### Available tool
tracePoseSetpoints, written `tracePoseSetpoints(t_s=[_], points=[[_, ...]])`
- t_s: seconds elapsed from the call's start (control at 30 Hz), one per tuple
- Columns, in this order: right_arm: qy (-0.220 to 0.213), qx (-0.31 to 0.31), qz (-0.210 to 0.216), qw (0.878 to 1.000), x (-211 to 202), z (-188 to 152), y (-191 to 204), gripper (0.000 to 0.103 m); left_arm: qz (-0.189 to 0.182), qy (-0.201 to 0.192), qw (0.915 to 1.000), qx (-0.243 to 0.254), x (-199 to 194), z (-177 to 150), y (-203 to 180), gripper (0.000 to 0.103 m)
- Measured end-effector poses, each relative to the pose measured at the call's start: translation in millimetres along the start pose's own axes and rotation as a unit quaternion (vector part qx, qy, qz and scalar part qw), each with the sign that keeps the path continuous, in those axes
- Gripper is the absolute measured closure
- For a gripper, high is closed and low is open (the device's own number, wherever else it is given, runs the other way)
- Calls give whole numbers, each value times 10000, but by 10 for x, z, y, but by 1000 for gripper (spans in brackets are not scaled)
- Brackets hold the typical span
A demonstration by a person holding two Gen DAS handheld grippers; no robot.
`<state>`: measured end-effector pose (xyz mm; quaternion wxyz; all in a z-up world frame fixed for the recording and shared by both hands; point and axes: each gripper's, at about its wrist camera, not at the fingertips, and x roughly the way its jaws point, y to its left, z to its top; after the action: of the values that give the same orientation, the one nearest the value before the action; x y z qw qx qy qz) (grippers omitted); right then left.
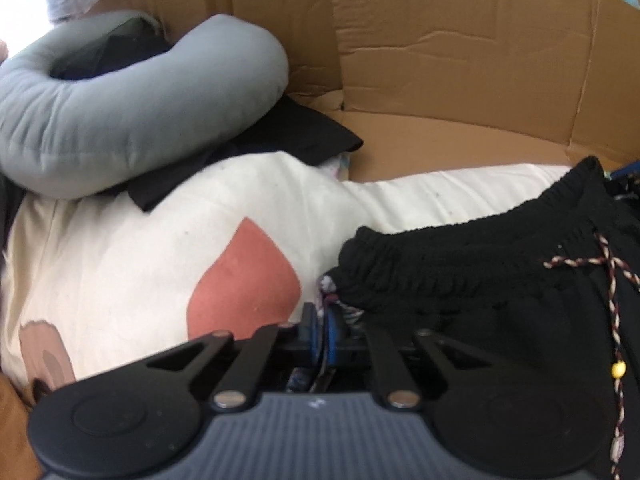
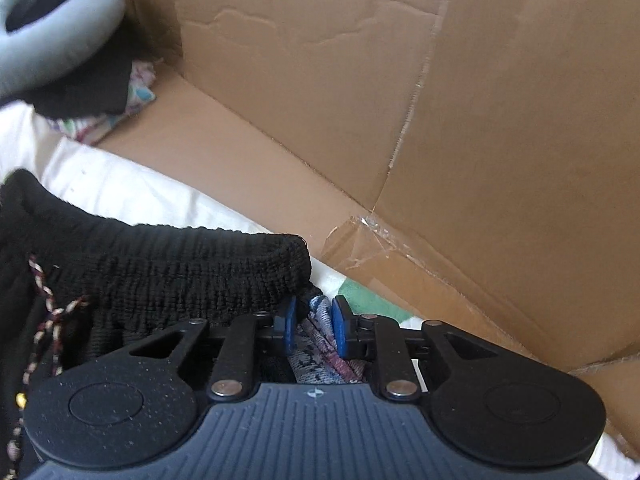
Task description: Fold clothes
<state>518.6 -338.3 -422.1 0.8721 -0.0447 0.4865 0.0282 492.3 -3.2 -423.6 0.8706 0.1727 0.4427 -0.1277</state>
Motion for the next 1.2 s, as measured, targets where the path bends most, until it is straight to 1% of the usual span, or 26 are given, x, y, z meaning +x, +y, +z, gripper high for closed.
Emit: tracePoseSetpoints(t_s=[0.03, 0.1, 0.17, 0.27, 0.33, 0.43, 0.53, 0.77, 0.87, 0.97, 1.07, 1.13, 1.2], points=[[-38, -13, 36, 10000, -47, -11, -16, 77, -34, -29, 10000, 17, -36, 17, -2, 94], [-115, -40, 109, 9999, -140, -33, -47, 77, -64, -181, 9998, -58, -155, 24, 36, 87], [-192, -67, 181, 9996, -233, -55, -79, 75, -86, -358, 9992, -161, -287, 24, 84, 87], [-307, -107, 290, 9991, -372, -89, -126, 75, -259, -515, 9981, -207, -468, -12, 112, 87], [-383, -133, 362, 9985, -465, -111, -157, 75, -381, -562, 9976, -120, -557, -65, 87, 87], [-498, -173, 471, 9975, -605, -144, -205, 75, -528, -497, 9974, 6, -592, -208, 56, 87], [-439, -254, 458, 9977, -573, -236, -199, 75, -670, -415, 9968, 125, -614, -360, 28, 86], [-256, -453, 398, 9979, -455, -466, -174, 75, -511, -92, 9986, -33, -519, -661, 184, 86], [-178, -539, 372, 9977, -405, -564, -164, 75, -405, -60, 9992, -35, -475, -738, 245, 86], [-100, -624, 346, 9974, -355, -663, -153, 75, -461, -41, 9986, -269, -454, -757, 323, 86], [-2, -536, 85, 9985, -315, -640, -92, 75, -413, -13, 9985, -369, -465, -749, 347, 86], [82, -603, -123, 9981, -297, -612, -9, 75, -354, 14, 9985, -426, -510, -747, 351, 86], [154, -692, -233, 9972, -305, -583, 32, 75, -330, 11, 9984, -464, -599, -766, 359, 86]])
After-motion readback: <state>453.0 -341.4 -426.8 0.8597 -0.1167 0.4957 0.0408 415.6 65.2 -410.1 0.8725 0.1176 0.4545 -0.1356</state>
